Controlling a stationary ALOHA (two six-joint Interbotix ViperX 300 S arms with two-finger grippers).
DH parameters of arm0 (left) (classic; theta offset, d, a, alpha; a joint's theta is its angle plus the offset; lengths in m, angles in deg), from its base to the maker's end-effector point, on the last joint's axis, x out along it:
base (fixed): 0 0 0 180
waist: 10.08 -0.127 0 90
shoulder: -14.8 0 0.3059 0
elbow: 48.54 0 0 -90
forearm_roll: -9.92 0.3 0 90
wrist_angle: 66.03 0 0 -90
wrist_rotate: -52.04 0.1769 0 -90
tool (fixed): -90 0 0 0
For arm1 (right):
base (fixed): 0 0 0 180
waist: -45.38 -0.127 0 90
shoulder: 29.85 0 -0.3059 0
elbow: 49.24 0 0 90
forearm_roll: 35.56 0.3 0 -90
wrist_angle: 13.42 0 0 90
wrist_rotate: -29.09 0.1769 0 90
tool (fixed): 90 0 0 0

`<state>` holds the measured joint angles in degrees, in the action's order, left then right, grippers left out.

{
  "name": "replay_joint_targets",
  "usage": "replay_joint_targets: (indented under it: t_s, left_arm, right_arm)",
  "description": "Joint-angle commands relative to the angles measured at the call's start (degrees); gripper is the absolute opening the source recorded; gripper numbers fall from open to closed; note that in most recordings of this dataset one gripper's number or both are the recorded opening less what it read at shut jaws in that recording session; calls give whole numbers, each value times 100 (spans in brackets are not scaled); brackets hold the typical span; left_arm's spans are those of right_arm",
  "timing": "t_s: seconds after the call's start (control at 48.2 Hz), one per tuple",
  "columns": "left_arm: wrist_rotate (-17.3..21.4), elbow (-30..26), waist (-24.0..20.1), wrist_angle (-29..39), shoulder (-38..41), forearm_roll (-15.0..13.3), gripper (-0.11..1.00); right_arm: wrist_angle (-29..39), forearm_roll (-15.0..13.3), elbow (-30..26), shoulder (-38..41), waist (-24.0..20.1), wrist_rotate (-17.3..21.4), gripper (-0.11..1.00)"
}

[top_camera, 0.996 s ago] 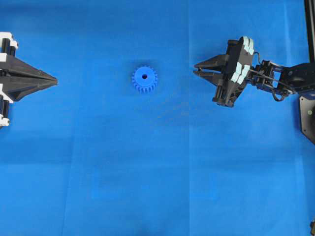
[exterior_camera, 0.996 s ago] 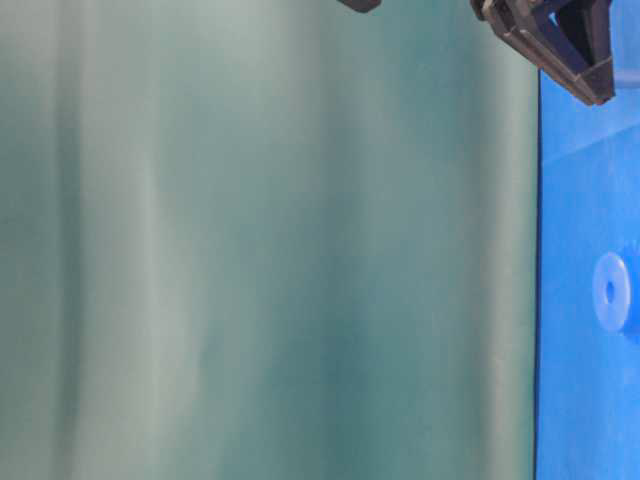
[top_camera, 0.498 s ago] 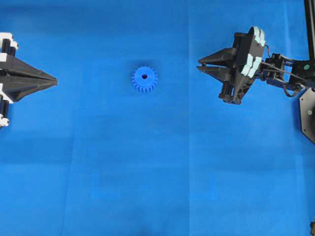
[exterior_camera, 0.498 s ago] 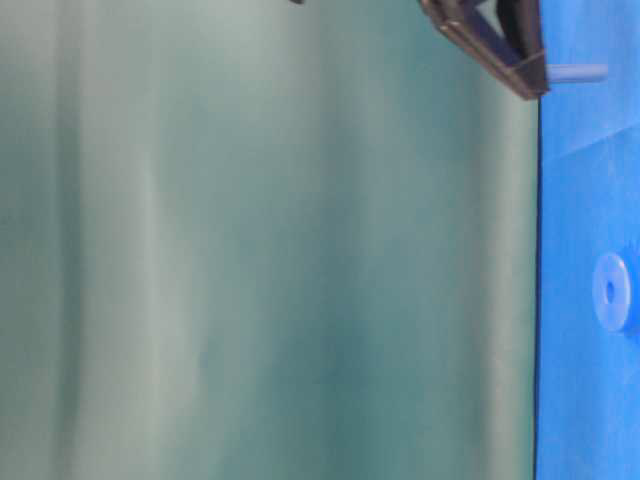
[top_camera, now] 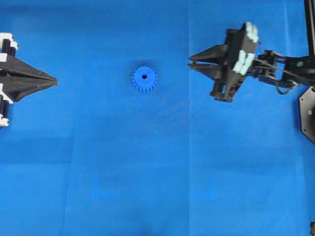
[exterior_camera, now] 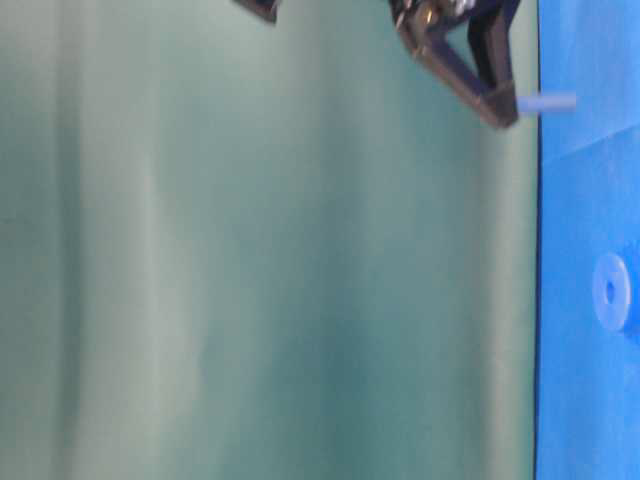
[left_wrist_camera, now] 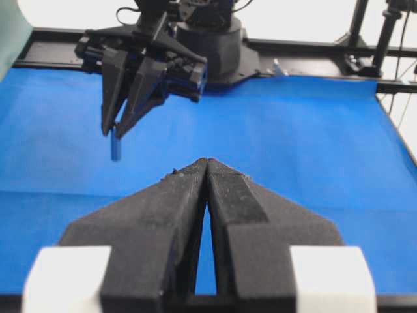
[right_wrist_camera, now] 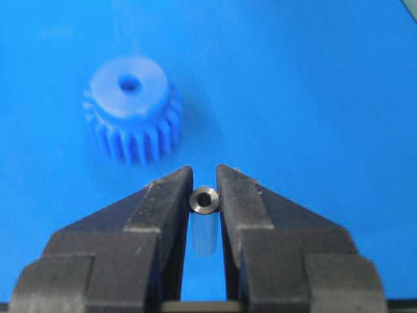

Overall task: Insert the shaft placed at a random location into the center hole of the small gear at another random location.
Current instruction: 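Carry the shaft left with the right gripper over the blue gear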

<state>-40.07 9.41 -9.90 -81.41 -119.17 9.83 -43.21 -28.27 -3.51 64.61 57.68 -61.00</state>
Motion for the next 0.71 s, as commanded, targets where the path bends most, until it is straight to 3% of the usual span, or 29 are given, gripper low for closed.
replay_joint_targets:
  t_s: [0.0,0.311,0.685]
  left_arm:
    - [0,-62,9,-44,26,0,0]
    - [-9,-62,9,-44,26,0,0]
    - [-9,-62,9,-35,18,0,0]
  right_arm:
    - [9,9,-369,123,-105,-9,4]
    - [281,0,-1468,835,-352,-18,4]
    - [492,-9,-2188,1292,-457,-26,4]
